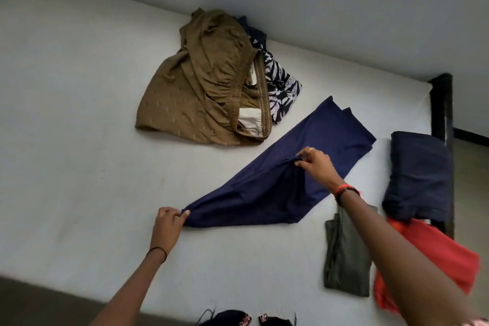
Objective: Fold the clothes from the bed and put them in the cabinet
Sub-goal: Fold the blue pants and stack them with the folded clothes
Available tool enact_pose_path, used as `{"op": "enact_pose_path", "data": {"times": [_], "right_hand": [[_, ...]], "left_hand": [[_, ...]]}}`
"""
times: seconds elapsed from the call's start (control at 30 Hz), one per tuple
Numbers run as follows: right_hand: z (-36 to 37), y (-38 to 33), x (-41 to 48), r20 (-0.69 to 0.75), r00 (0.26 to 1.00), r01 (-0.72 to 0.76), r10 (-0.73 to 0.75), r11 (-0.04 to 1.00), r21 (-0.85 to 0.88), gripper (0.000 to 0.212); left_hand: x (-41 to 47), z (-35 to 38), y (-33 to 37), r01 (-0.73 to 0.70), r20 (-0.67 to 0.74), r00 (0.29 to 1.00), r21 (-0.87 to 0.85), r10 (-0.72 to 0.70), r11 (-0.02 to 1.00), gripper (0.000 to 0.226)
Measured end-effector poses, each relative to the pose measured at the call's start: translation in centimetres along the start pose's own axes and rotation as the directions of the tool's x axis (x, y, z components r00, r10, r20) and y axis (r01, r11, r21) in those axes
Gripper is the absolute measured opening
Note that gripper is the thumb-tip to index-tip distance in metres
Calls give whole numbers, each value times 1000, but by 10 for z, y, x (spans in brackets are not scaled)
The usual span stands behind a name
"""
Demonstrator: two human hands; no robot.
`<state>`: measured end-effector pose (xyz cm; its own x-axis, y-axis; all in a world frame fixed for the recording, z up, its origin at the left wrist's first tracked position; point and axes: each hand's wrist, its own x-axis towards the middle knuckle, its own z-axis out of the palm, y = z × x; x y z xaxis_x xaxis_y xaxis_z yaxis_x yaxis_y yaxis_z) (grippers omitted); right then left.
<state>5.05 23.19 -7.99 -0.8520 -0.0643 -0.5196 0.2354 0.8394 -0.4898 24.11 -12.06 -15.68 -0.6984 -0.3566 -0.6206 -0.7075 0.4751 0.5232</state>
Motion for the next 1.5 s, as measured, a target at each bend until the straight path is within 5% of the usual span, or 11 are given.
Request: {"op": "enact_pose_path", "data": {"times": [0.2,0.33,0.5,0.73,0.9,1.0,1.07,1.17,1.27,1.37,1.5], "right_hand": [[24,-10,49,-111,992,-68,64,997,-35,28],[49,-34,29,-227,974,-21,2,996,-82,36],[116,-57,-35,-7,970,238,-243,955,-176,53],[196,-93,-91,210,927,369,-310,848,-380,113],[220,-117,-99,214,951,300,-225,845,-442,89],[222,-119,-101,156,966,250,-208,907,-339,63],[218,-119,-109,46,978,211,-206,964,-164,67],[213,-114,-125,236,957,151,-168,985,86,73],[203,-111,-141,288,955,-42,-67,934,356,56],[169,-99,-132,331,943,-167,-11,847,504,16],[118,-59,-89,304,950,-232,76,821,522,30]], "left_hand": [[17,4,9,28,13,1000,-56,-28,998,27],[13,9,19,87,151,986,-66,-76,994,36],[22,3,29,161,339,930,-21,-144,987,29],[27,-26,43,15,376,925,112,-56,994,31],[18,-35,73,-39,462,885,178,-48,983,37],[15,-45,86,-70,497,868,176,-27,982,35],[14,-56,93,-73,513,859,138,-8,988,39],[19,-68,96,-21,428,903,-30,32,999,40],[28,-74,87,9,264,964,-166,35,986,36],[33,-69,70,66,266,964,-154,-23,986,36],[34,-55,56,138,322,943,-148,-84,979,37]]}}
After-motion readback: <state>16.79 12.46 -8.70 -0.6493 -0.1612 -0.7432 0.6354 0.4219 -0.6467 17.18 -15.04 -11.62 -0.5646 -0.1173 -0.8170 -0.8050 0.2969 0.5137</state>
